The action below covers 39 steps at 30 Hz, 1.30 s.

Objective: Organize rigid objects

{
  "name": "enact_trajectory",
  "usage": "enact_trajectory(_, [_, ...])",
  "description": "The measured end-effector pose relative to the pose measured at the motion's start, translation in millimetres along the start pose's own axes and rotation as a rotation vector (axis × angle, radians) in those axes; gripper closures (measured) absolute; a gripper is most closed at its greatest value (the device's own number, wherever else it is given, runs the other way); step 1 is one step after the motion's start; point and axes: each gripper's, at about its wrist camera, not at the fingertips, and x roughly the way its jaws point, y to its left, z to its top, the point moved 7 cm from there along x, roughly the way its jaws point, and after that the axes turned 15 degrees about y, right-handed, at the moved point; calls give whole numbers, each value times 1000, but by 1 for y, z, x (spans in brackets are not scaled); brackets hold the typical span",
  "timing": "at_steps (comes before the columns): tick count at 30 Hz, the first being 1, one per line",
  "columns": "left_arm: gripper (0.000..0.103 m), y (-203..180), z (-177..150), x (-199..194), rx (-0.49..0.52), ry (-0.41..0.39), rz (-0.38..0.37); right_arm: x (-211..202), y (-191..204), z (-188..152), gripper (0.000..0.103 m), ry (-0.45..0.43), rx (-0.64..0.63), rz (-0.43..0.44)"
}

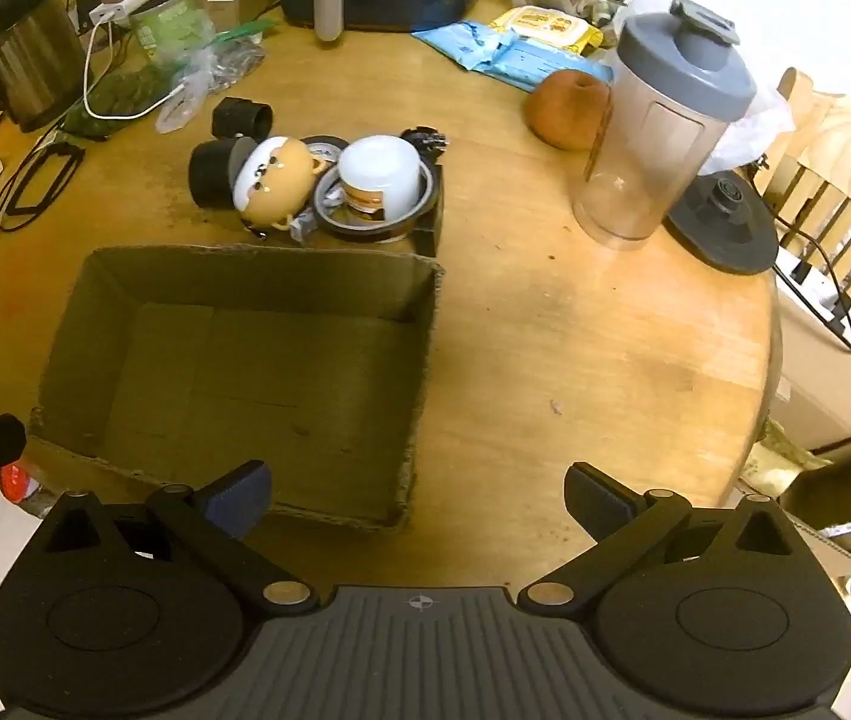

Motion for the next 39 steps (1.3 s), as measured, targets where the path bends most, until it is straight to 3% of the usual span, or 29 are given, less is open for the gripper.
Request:
enact_trajectory(11, [0, 7, -8, 5, 27, 12, -26, -14, 15, -1, 0, -38, 3, -48])
enact_trajectory(16, [0, 7, -3, -5, 60, -40, 41, -19, 23, 3, 0, -52, -25, -85])
enact_trajectory(23, [0, 11, 5, -7, 35, -49, 63, -26, 28, 12, 0, -63, -44, -94])
enact_trajectory(39, [0, 13, -7, 5, 4, 17, 18, -5, 27, -1, 0, 7, -15, -42])
